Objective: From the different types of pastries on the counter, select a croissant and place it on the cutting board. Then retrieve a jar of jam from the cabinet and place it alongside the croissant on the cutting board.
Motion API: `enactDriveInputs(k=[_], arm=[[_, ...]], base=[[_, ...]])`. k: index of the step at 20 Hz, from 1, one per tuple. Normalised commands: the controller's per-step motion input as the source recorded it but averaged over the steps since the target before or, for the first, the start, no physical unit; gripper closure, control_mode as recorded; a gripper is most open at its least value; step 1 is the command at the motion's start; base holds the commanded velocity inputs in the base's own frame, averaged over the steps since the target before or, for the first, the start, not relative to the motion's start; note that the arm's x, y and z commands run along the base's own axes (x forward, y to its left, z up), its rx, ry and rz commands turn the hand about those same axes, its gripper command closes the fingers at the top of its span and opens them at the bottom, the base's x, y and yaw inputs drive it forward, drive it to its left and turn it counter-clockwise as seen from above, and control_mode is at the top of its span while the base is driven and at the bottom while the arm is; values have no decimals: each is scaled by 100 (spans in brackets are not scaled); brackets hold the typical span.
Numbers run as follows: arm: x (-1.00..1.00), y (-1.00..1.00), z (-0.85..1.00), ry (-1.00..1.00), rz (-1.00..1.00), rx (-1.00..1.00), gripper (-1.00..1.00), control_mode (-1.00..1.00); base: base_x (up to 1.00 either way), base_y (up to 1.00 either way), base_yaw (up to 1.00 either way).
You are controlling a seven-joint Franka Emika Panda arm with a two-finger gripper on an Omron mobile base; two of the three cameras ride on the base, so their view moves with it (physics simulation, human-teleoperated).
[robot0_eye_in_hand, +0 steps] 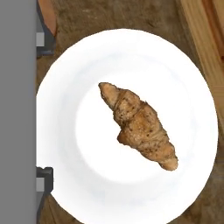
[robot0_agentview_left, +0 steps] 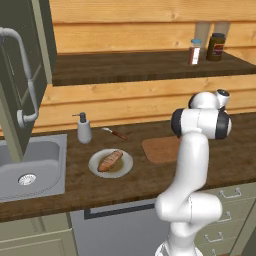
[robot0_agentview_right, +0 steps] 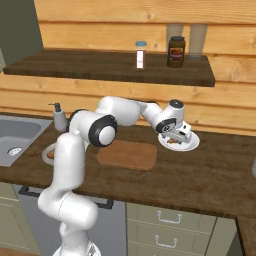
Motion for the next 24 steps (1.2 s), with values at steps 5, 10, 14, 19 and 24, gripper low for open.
enactDriveInputs(k=[5,10,14,19,24], arm=[[39,0,-6,-3,0,0,-100,-100],[20,-12,-18,-5,-2,0,-100,-100],[5,-23,-19,-5,-3,0,-100,-100],[11,-1,-3,-3,-3,0,-100,-100],[13,-1,-7,0,-2,0,-100,-100]], base=[[0,0,0],[0,0,0],[0,0,0],[0,0,0],[0,0,0]])
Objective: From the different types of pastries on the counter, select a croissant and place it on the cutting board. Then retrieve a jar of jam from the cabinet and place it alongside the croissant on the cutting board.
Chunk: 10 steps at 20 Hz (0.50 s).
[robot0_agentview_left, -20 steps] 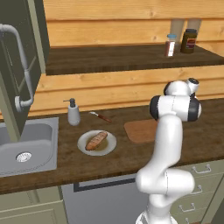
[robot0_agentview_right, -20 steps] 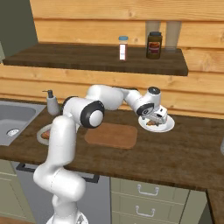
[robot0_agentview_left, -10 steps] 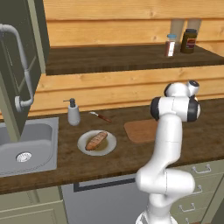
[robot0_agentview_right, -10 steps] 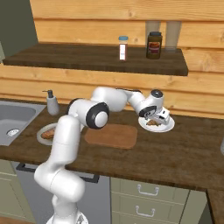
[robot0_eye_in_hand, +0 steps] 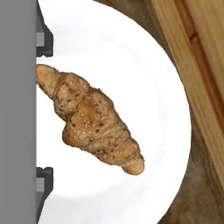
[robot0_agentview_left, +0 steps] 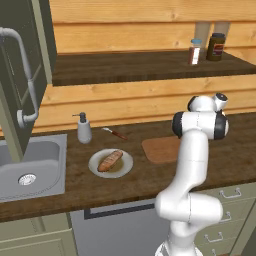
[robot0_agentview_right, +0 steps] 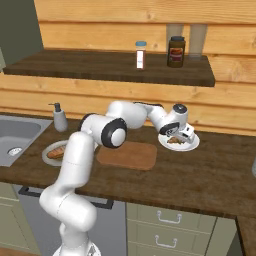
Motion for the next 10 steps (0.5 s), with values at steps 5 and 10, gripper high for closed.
enactDriveInputs(k=[5,10], arm=[[28,0,-8,0,-3,0,-100,-100],[37,-2,-6,0,-3,0,-100,-100]], base=[[0,0,0],[0,0,0]])
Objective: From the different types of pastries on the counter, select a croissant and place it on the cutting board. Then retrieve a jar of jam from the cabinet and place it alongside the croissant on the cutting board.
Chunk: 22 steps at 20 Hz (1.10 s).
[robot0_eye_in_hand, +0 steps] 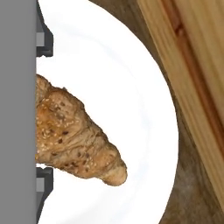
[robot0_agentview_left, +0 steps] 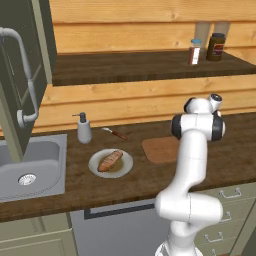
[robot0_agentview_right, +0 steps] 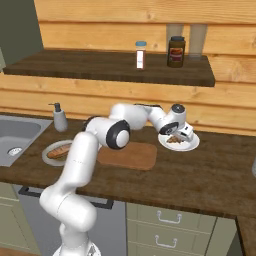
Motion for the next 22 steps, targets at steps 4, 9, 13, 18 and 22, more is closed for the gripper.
enactDriveInputs(k=[4,9,13,18,22], arm=[[28,-15,-13,0,-4,0,-100,-100],[10,-14,-31,0,-7,0,100,-100],[1,0,2,-1,-4,2,100,-100],[-22,0,61,-13,-1,11,100,-100],[-79,10,31,-20,0,10,100,-100]], base=[[0,0,0],[0,0,0],[0,0,0],[0,0,0],[0,0,0]])
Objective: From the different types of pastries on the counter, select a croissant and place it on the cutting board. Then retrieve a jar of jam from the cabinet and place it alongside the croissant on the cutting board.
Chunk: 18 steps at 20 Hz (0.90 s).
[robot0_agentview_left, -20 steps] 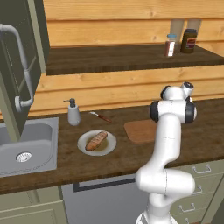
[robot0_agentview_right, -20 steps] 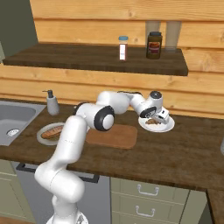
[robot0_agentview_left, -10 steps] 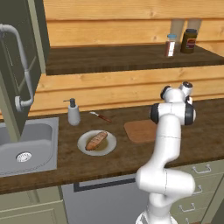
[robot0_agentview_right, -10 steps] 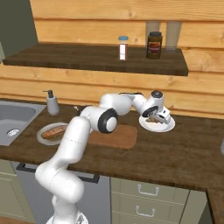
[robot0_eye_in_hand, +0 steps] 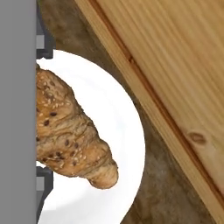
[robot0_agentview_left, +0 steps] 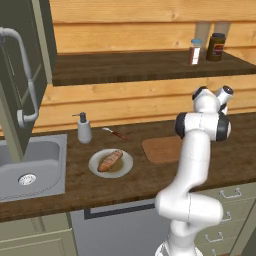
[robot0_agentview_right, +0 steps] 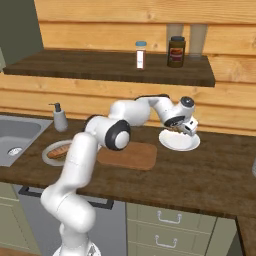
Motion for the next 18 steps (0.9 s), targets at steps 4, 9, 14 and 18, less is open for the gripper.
enactDriveInputs(k=[4,9,14,18], arm=[[-87,52,2,-13,0,6,100,-100],[-82,64,1,-10,1,1,100,-100],[-18,23,2,-2,1,0,100,-100],[-40,7,4,1,6,0,100,-100]], base=[[0,0,0],[0,0,0],[0,0,0],[0,0,0]])
